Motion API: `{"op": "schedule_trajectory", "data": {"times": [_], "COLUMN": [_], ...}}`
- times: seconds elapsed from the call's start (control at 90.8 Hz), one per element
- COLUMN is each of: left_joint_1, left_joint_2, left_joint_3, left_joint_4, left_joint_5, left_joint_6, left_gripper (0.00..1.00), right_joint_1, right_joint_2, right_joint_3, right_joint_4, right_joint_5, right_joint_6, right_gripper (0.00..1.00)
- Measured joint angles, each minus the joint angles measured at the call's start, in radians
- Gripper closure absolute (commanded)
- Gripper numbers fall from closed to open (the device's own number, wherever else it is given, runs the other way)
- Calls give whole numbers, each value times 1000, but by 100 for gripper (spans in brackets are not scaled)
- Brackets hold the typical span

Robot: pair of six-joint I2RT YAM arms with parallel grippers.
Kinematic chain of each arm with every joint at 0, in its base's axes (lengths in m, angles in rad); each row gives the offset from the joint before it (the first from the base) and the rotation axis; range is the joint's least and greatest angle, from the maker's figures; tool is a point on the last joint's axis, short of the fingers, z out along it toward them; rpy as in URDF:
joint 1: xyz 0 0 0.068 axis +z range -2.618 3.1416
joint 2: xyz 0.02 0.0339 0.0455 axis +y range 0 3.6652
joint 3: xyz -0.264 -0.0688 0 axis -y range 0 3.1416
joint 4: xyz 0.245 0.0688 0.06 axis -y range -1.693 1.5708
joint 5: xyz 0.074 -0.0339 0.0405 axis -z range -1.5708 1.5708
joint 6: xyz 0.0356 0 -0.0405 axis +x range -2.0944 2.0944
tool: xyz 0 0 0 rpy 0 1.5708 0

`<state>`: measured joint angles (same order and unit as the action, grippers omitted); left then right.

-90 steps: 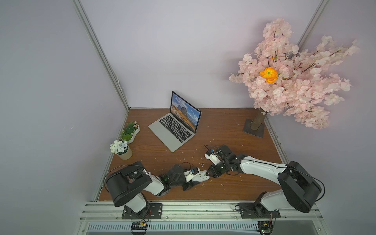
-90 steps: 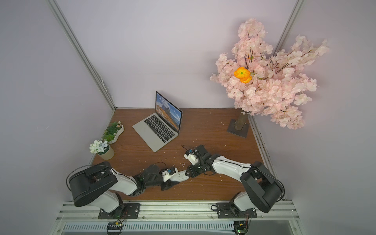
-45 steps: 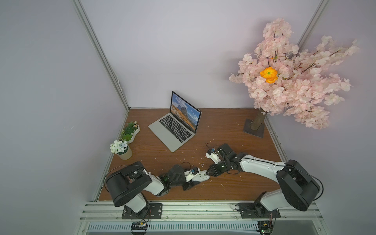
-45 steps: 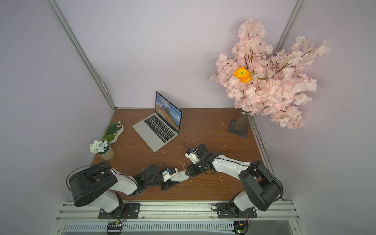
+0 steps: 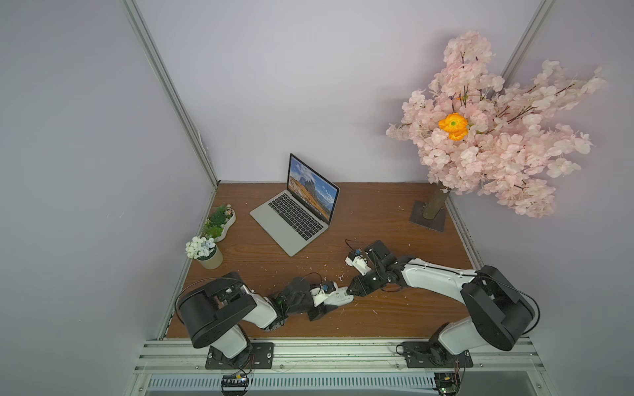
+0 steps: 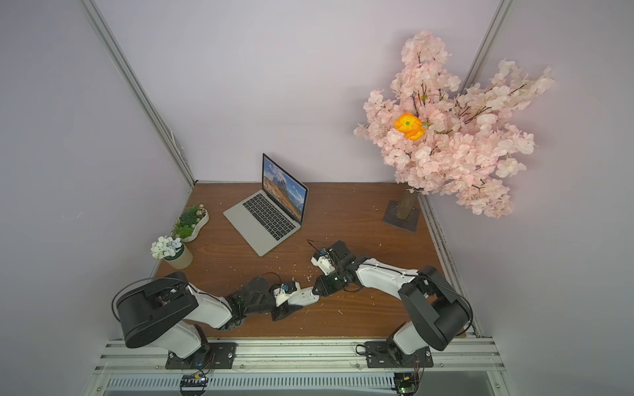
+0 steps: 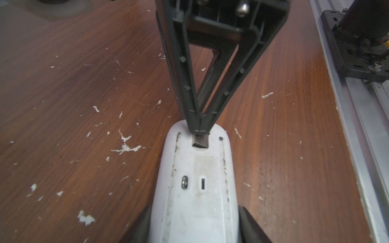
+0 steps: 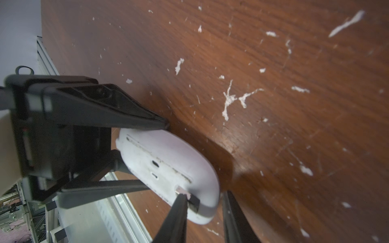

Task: Remove the wireless mouse receiver from the laptop
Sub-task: Insert the USB plug into the mouse.

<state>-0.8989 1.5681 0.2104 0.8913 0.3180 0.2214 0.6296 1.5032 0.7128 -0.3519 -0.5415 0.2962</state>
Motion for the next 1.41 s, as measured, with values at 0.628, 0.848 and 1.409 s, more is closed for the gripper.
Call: {"op": "schedule_trajectory", "data": {"times": [0.628, 0.848, 1.409], "left_joint_1": [0, 0, 0], "left_joint_2": [2, 7, -1], "left_joint_3": [2, 4, 5], "left_joint_4": [3, 3, -11], "left_joint_5": [-2, -6, -16], "left_joint_6": [-11, -6, 1], "left_gripper": [49, 49, 37], "right_joint_1": [-3, -21, -83], "right_joint_2": [55, 51, -4], "right_joint_3": [60, 70, 55], "right_joint_4": [-62, -47, 41], "right_joint_5": [-4, -21, -42], "right_joint_6": [5, 29, 60], "right_gripper": [71, 63, 59]}}
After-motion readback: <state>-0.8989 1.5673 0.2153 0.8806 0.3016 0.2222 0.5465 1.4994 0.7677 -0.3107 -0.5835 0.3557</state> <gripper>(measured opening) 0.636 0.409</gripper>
